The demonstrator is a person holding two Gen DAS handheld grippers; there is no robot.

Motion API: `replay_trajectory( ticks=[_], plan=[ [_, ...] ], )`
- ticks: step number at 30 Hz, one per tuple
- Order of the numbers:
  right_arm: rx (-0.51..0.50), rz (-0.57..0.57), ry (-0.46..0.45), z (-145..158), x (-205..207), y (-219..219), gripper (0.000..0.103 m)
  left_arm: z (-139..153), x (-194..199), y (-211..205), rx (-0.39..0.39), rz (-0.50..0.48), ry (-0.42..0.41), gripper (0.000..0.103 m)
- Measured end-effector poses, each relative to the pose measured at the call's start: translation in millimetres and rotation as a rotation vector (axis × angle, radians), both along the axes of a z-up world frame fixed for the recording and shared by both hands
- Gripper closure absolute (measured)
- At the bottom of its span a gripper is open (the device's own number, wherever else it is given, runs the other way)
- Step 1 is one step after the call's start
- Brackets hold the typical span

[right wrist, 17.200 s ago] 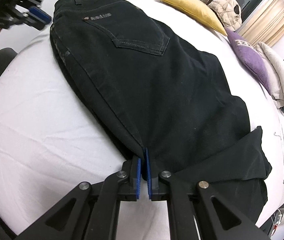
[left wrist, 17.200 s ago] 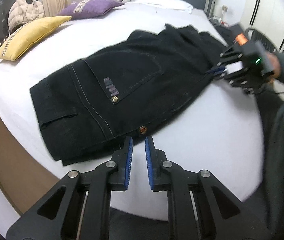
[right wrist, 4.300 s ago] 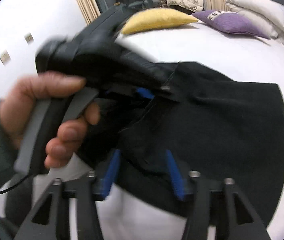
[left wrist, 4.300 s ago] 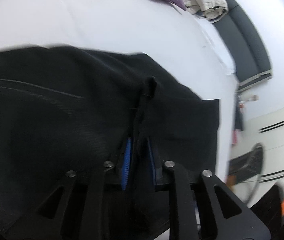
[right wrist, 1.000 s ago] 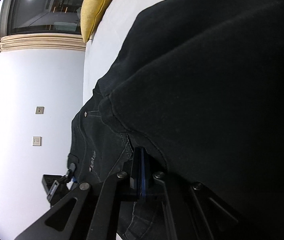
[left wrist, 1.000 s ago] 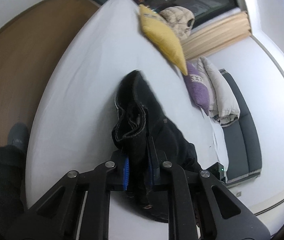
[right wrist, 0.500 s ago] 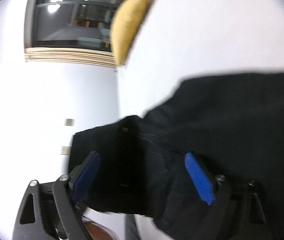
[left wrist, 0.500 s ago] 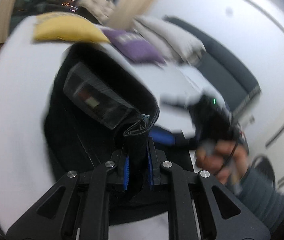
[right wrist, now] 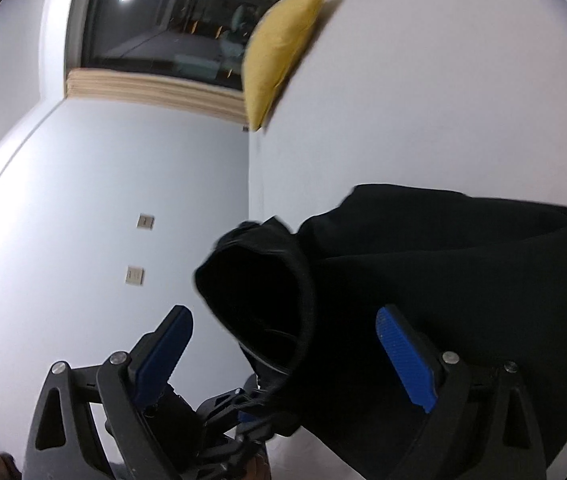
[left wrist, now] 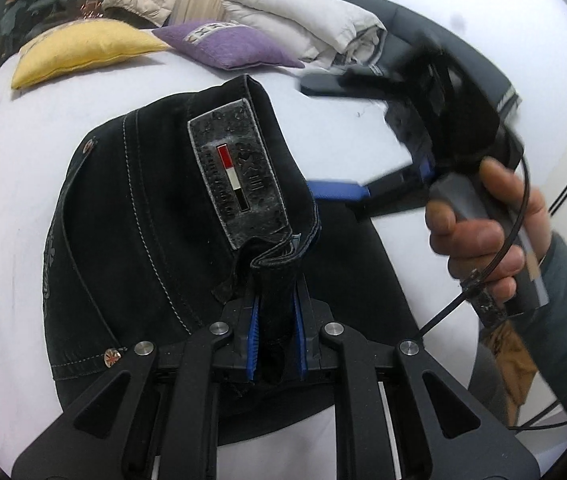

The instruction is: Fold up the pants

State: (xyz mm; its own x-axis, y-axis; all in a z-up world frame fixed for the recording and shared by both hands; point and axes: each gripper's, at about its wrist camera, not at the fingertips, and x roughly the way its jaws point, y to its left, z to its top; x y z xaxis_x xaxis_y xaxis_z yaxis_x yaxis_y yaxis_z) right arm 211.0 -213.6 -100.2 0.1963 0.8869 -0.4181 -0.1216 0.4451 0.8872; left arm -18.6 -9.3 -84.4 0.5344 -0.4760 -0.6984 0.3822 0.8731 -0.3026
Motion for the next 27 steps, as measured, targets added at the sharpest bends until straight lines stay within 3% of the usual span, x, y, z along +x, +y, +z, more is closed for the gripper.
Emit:
replay_trajectory(
  ticks=[7,13,14,18,27],
  plan=[
    [-0.224,0.101,-0.099,15.0,-4.4,29.3,0.009,8.5,1.9,-44.4,0.108,-0.054,-0.058,0.091],
    [-0.247,0.049,-0.063,3.8,-1.2,5.1,0.07,11.2,-13.7,-91.3,0.194,-0.139,-0.114,0.09],
    [-0.237,0.033,-0.058,2.1,-3.8,-5.1,0.074,10.8,-14.3,-97.6,0.191,-0.154,-0.113,0.09],
    [-0.237,-0.006,-0.047,-6.5,-13.5,-37.4,0.082,4.4,-17.8,-129.0,0.211,-0.215,-0.117,0.09],
    [-0.245,-0.069,-0.006,-41.0,-22.6,-88.4,0.085,-24.1,-9.2,-184.3,0.26,-0.301,-0.085,0.09]
  ],
)
